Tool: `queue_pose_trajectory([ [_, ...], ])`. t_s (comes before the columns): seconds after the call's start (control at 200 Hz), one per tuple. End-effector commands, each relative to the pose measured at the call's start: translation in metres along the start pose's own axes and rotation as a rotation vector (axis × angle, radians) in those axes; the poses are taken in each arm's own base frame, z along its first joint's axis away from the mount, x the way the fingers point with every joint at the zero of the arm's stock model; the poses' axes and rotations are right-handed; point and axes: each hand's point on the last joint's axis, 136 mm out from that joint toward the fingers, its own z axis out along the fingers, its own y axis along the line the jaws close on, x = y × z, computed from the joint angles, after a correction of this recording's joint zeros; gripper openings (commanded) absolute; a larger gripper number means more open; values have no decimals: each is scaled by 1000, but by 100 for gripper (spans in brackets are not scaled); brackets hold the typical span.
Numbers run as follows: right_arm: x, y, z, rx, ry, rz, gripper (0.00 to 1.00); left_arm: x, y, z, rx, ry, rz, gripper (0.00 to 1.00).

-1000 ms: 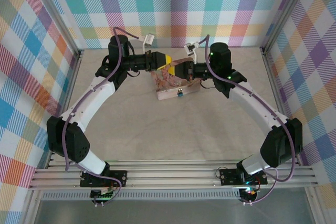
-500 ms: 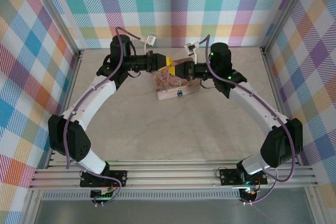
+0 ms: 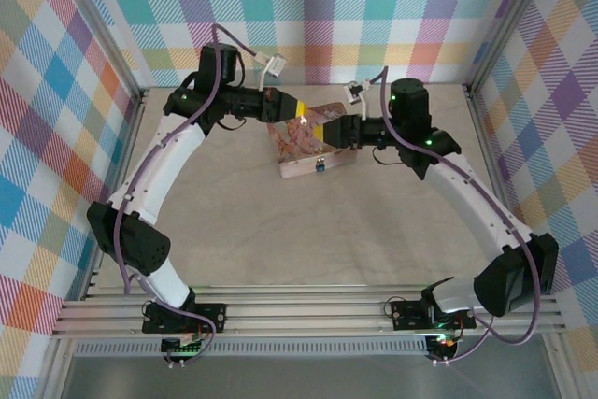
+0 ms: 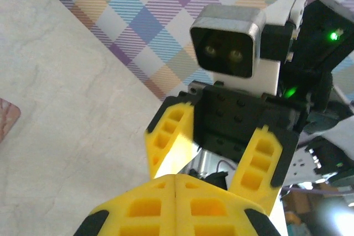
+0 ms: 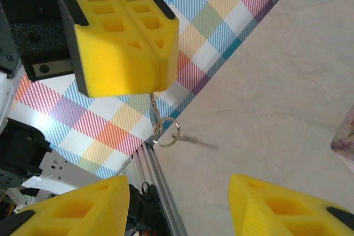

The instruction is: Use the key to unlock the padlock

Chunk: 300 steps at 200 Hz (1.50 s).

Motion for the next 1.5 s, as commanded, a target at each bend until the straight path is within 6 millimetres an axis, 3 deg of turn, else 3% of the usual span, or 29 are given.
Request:
queue_pose_trajectory([
  [0.0, 5, 17, -11, -41, 36, -23, 50, 18, -4, 2, 21, 87, 41, 0],
  [0.29, 0, 29, 5, -131, 70, 17, 49, 12, -15, 1, 76, 92, 101, 0],
  [0.445, -3, 23, 12, -121, 59, 20, 48, 13, -17, 2, 88, 97, 96, 0],
  [0.715, -14, 19, 18, -105, 34, 8, 35, 15, -19, 5, 116, 104, 74, 0],
  [1.11, -7, 20, 28, -167, 92, 41, 30, 15, -16, 11, 117, 108, 54, 0],
  [1.175, -6, 19, 29, -169, 95, 46, 26, 15, -16, 11, 118, 109, 52, 0],
  [1.34, -6, 18, 31, -177, 97, 46, 1, 14, -15, 13, 116, 107, 46, 0],
  [1.495, -5, 13, 32, -175, 90, 60, 0, 10, -8, 16, 84, 95, 19, 0],
])
